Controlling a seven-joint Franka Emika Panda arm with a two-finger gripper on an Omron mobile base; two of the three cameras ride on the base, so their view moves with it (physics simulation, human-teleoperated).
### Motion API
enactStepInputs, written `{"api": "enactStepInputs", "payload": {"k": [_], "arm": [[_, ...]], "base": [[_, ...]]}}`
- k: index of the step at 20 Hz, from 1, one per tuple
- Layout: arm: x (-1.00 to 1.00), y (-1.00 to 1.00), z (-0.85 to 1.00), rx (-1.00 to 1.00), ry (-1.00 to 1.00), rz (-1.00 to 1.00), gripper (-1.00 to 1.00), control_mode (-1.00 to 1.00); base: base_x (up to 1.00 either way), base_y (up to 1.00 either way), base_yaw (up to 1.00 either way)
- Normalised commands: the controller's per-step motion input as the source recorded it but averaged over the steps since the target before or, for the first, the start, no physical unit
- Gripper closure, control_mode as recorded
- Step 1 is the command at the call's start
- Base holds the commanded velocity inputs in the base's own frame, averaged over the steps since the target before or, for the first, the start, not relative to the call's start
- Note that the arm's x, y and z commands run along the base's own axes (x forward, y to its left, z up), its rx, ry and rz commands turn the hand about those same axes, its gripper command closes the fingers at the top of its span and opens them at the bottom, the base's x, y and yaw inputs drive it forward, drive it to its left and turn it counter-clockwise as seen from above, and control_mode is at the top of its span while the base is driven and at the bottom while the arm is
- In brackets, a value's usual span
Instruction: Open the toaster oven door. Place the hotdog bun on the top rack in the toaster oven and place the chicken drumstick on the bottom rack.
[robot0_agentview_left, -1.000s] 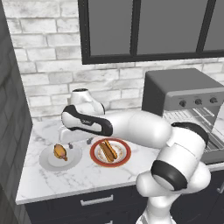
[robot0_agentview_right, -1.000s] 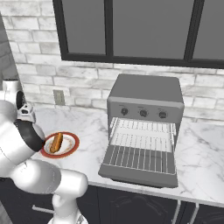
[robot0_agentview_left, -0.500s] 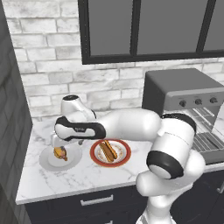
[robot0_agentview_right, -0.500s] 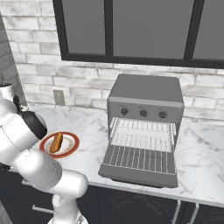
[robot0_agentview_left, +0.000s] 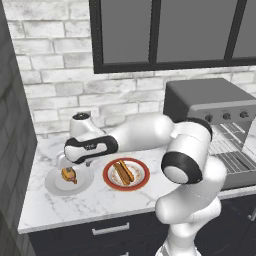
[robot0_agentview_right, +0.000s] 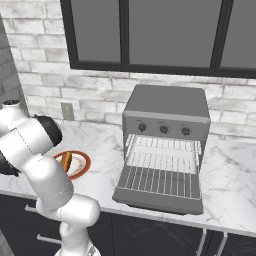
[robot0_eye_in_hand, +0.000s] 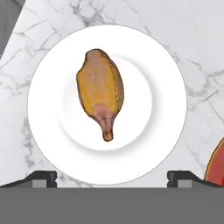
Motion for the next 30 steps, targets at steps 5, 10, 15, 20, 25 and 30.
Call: {"api": "enactStepInputs", "payload": {"k": [5,10,15,20,25,30], "arm": [[0.25,0.30,-0.24,0.04,0.00,0.00,-1.00,-1.00],[0.23,0.22,-0.08,-0.01,0.01,0.00,-1.00,-1.00],[0.23,0.30,-0.07,-0.06,0.09,0.00,-1.00,-1.00],[0.29,0.15,-0.18,-0.07,0.14,0.00,-1.00,-1.00],[0.24,0.00,-0.14,-0.06,0.12,0.00,-1.00,-1.00],[0.02,0.03,-0.12,-0.05,0.09,0.00,-1.00,-1.00]], "base": [[0.00,0.00,0.00],[0.00,0.00,0.00],[0.00,0.00,0.00],[0.00,0.00,0.00],[0.00,0.00,0.00],[0.00,0.00,0.00]]}}
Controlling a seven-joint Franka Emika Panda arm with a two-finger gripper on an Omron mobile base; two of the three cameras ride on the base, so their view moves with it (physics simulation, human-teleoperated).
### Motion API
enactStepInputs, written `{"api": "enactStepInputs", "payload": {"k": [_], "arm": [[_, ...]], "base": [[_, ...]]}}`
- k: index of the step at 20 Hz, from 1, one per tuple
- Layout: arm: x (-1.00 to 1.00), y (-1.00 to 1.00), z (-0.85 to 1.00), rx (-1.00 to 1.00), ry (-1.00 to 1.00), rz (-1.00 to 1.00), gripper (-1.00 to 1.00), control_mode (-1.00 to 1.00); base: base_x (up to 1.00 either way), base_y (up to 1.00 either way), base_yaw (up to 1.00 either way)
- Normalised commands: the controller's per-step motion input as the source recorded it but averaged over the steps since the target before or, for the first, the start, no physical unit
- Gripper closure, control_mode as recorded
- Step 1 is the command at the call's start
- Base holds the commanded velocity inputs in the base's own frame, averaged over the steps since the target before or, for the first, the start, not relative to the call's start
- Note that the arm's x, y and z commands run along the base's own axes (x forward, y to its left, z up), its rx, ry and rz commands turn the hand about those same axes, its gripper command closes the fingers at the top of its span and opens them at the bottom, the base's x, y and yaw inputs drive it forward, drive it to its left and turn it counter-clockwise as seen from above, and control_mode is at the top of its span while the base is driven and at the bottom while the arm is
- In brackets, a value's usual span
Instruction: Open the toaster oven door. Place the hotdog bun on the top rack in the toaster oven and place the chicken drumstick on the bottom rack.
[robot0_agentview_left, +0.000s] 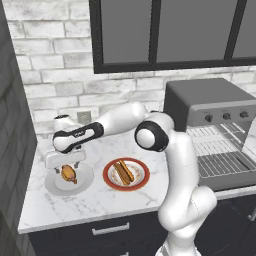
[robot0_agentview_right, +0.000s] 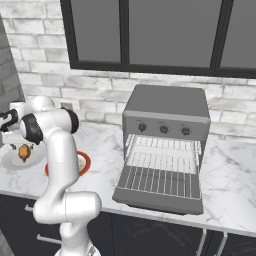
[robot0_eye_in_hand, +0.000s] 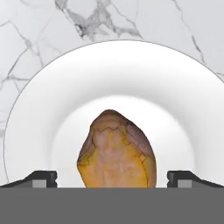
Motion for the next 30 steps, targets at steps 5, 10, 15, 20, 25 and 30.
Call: {"api": "enactStepInputs", "payload": {"k": [5,10,15,20,25,30], "arm": [[-0.09,0.00,-0.19,-0.03,0.09,0.00,-1.00,-1.00],[-0.08,-0.12,-0.18,-0.05,0.01,0.00,-1.00,-1.00],[-0.17,-0.17,-0.10,-0.02,0.00,-0.02,-1.00,-1.00],[-0.07,-0.02,-0.10,0.00,0.00,-0.05,-1.00,-1.00],[0.00,0.00,-0.01,0.00,-0.04,-0.08,1.00,-1.00],[-0.02,-0.04,0.04,0.00,-0.12,-0.03,1.00,-1.00]], "base": [[0.00,0.00,0.00],[0.00,0.00,0.00],[0.00,0.00,0.00],[0.00,0.00,0.00],[0.00,0.00,0.00],[0.00,0.00,0.00]]}}
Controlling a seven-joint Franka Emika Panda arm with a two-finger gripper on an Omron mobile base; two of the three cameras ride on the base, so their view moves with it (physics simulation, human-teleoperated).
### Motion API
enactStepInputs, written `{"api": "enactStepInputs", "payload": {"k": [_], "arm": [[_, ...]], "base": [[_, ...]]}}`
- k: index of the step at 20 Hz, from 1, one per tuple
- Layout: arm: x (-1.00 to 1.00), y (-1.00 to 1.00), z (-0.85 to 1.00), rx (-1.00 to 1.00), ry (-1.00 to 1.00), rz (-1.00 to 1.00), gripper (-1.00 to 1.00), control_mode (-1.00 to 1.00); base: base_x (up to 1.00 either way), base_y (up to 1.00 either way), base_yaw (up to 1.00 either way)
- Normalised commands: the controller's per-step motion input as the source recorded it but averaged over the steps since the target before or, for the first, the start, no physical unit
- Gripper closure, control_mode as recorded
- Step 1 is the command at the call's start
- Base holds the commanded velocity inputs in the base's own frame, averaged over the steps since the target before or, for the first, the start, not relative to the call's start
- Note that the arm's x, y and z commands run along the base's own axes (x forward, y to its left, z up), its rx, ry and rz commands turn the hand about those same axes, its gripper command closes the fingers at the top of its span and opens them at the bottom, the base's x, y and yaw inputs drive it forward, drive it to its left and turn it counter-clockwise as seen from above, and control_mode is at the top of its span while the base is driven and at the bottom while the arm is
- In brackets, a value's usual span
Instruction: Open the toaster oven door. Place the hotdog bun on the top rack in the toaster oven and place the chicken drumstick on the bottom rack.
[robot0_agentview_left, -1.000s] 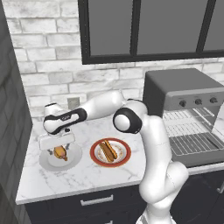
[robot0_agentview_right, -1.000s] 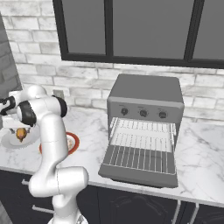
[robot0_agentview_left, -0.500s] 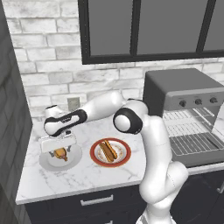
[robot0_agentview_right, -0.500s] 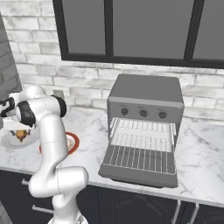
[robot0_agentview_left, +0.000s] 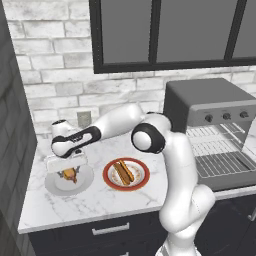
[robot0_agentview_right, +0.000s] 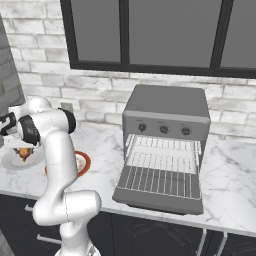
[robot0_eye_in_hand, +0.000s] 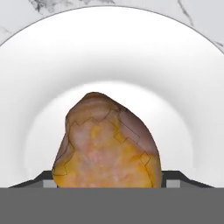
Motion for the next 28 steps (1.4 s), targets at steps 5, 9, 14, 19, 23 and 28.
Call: {"api": "enactStepInputs", "payload": {"k": [5,9,14,19,23,28], "arm": [[-0.20,-0.17,0.50,0.03,-0.13,0.00,1.00,-1.00],[-0.26,-0.24,0.66,0.14,-0.05,0.00,1.00,-1.00],[-0.27,-0.40,0.55,0.16,-0.03,-0.03,1.00,-1.00],[-0.31,-0.48,0.40,0.18,-0.11,-0.15,1.00,-1.00],[-0.35,-0.46,0.42,0.09,-0.14,-0.12,1.00,-1.00],[-0.29,-0.50,0.37,0.05,-0.06,-0.06,1.00,-1.00]], "base": [[0.00,0.00,0.00],[0.00,0.00,0.00],[0.00,0.00,0.00],[0.00,0.00,0.00],[0.00,0.00,0.00],[0.00,0.00,0.00]]}}
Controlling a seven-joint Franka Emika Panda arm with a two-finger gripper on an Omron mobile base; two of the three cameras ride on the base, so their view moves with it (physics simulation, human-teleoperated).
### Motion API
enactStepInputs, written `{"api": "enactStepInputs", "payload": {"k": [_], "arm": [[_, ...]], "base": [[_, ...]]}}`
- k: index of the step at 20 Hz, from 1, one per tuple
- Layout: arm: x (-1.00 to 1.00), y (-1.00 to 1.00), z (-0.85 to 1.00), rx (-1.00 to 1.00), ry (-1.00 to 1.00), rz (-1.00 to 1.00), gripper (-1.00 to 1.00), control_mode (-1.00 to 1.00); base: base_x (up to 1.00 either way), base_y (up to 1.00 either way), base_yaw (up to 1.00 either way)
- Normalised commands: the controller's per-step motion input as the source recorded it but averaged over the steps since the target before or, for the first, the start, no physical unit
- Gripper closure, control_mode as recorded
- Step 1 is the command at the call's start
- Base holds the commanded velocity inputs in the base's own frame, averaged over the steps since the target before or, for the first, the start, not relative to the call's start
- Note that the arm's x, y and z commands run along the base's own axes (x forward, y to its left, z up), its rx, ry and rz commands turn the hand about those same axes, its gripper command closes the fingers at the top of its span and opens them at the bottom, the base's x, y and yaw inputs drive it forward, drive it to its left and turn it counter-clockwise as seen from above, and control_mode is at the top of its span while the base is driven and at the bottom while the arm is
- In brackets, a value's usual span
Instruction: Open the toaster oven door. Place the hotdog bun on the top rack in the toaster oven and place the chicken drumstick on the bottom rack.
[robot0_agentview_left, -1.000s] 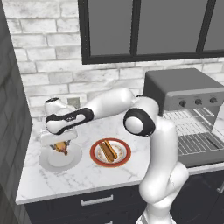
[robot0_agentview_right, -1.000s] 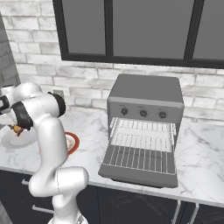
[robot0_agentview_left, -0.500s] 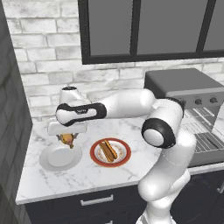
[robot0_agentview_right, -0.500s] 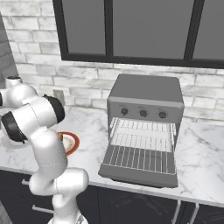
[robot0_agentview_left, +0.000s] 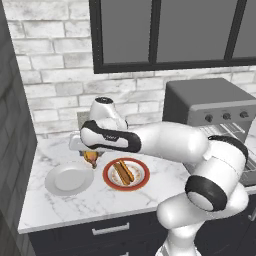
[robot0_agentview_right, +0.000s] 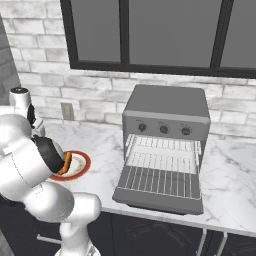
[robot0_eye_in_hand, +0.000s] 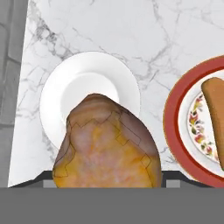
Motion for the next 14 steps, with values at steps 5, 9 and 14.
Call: {"api": "enactStepInputs", "payload": {"k": [5,9,14], "arm": [[-0.25,-0.57,0.28,0.02,-0.01,0.01,1.00,-1.00],[-0.27,-0.54,0.13,0.00,0.00,0.01,1.00,-1.00],[-0.25,-0.60,0.07,0.00,0.00,0.00,1.00,-1.00]], "base": [[0.00,0.00,0.00],[0.00,0.00,0.00],[0.00,0.00,0.00]]}}
